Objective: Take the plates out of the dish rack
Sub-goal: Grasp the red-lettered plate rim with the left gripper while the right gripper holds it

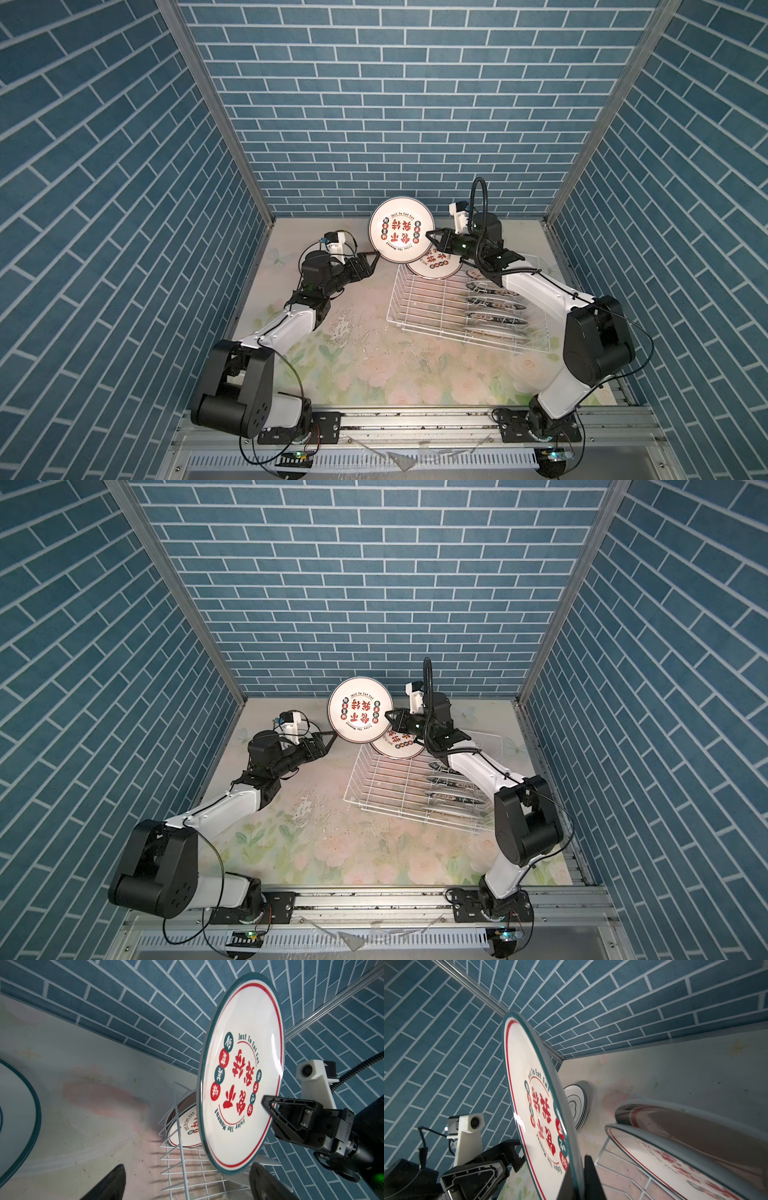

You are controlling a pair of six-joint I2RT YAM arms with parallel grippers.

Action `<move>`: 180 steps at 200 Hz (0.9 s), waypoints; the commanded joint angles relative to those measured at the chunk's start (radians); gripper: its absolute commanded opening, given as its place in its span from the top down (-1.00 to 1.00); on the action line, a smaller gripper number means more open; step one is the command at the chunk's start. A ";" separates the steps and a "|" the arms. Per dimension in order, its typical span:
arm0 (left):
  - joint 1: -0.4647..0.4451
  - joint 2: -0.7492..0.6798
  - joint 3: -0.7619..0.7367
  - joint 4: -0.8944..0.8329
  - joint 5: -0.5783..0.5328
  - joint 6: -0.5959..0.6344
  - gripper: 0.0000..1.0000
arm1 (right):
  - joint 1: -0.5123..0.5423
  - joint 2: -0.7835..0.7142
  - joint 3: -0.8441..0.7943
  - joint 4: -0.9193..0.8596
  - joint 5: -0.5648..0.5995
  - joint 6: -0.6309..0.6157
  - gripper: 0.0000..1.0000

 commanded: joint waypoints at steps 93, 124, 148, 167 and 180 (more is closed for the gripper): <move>0.053 0.091 0.034 0.205 0.102 -0.123 0.14 | 0.059 0.068 0.069 0.166 -0.134 0.118 1.00; 0.059 0.088 0.041 0.178 0.114 -0.120 0.38 | 0.067 0.082 0.079 0.179 -0.153 0.108 1.00; 0.071 0.073 0.046 0.140 0.120 -0.117 0.57 | 0.071 0.087 0.083 0.202 -0.176 0.108 1.00; 0.082 0.066 0.052 0.106 0.125 -0.115 0.71 | 0.073 0.085 0.084 0.209 -0.176 0.104 0.97; 0.091 0.062 0.062 0.075 0.137 -0.112 0.84 | 0.073 0.083 0.089 0.213 -0.179 0.099 0.85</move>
